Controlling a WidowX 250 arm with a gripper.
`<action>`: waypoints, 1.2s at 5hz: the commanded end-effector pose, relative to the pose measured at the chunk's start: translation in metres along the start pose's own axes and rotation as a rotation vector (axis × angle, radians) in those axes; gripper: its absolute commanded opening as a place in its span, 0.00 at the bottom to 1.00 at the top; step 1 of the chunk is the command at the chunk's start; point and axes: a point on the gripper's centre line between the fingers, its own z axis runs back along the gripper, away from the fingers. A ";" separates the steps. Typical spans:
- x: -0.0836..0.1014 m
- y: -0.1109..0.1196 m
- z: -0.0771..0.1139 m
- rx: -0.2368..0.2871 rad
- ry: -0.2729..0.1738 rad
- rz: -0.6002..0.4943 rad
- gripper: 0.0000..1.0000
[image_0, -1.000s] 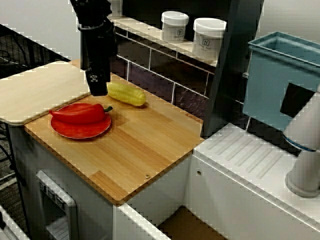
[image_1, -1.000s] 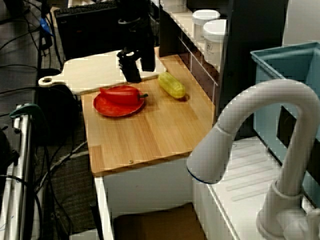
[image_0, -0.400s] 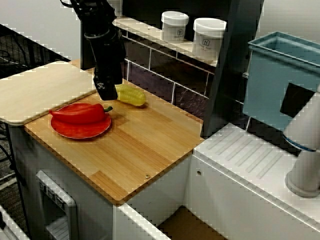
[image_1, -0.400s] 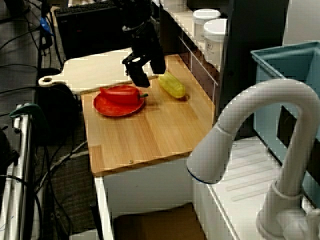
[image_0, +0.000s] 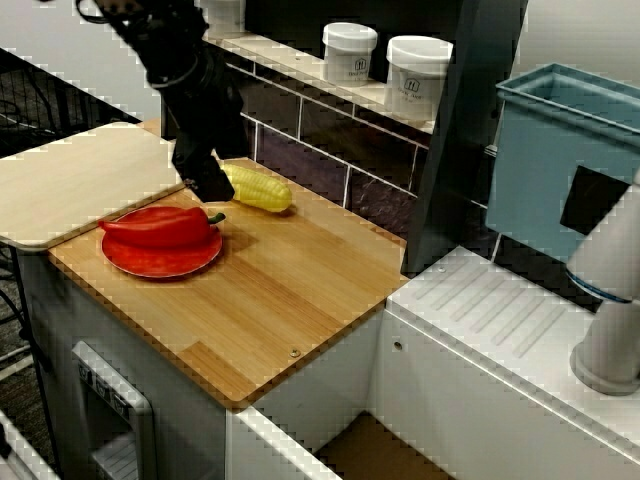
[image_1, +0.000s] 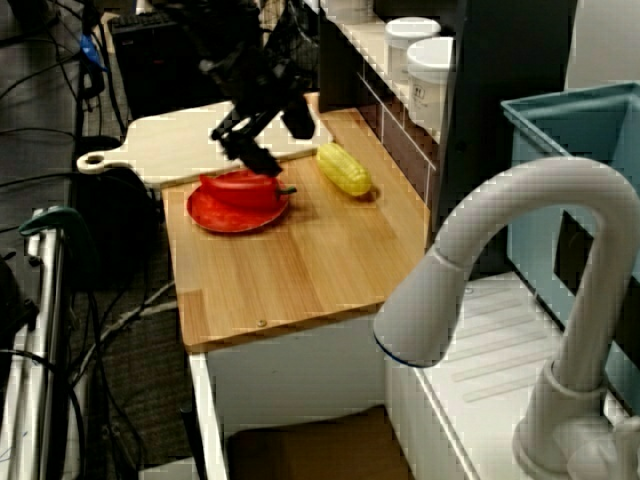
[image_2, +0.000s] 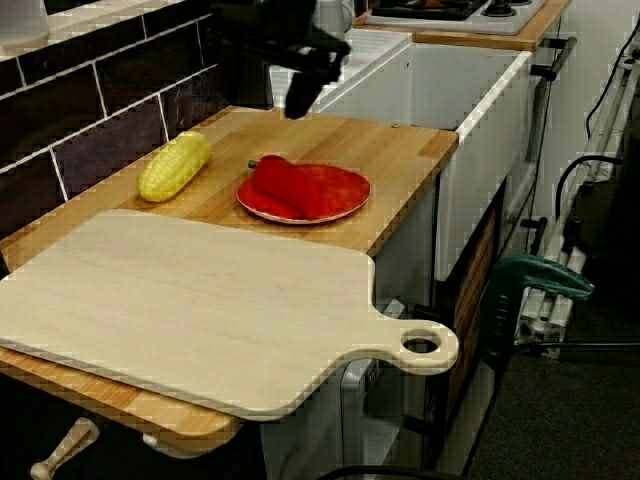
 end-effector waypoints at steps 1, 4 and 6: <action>-0.004 0.004 0.014 0.059 -0.005 -0.035 1.00; -0.004 0.004 0.013 0.123 -0.024 -0.021 1.00; -0.004 0.004 0.013 0.159 -0.023 -0.021 1.00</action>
